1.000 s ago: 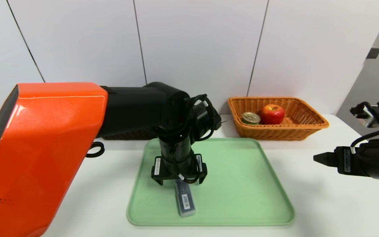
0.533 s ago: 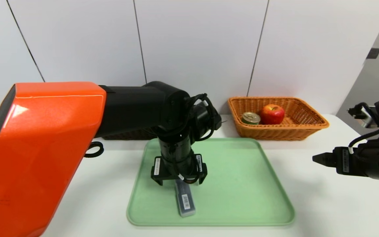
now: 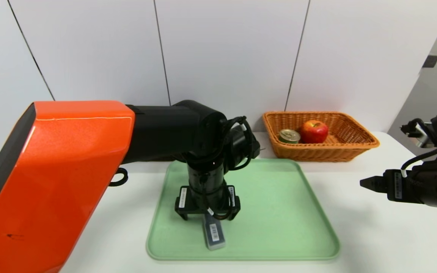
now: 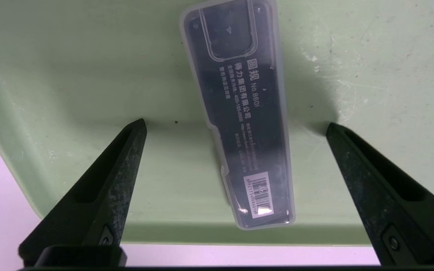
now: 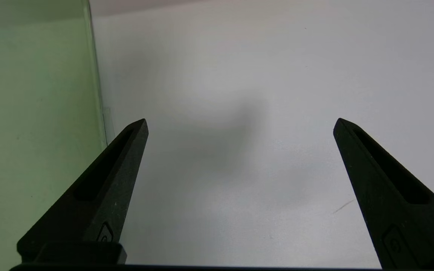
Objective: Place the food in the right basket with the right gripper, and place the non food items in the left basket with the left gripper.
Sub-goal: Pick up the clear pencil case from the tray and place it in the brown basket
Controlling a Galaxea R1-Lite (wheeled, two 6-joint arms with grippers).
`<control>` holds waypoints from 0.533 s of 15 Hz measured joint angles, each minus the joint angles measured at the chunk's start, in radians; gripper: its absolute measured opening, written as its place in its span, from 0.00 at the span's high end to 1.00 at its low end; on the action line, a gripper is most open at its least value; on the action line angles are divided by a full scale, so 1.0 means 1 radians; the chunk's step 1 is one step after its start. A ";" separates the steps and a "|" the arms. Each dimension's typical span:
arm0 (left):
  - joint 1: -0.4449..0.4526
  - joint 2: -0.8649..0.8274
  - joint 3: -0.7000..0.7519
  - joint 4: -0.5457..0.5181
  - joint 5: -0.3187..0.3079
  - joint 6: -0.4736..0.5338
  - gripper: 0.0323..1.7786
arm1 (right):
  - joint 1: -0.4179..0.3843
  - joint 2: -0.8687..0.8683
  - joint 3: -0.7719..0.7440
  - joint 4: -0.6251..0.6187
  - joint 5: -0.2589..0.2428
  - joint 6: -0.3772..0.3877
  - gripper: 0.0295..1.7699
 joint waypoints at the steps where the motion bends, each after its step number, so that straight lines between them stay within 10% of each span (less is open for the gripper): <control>1: -0.001 0.002 0.000 0.000 0.001 0.001 0.05 | 0.000 0.000 0.000 0.000 -0.001 0.000 0.04; 6: -0.004 0.006 0.000 0.000 0.001 0.005 0.08 | 0.000 0.003 -0.002 0.000 -0.001 0.000 0.04; 8: -0.005 0.007 0.000 -0.004 0.001 0.002 0.28 | 0.000 0.004 -0.002 0.000 0.000 0.000 0.04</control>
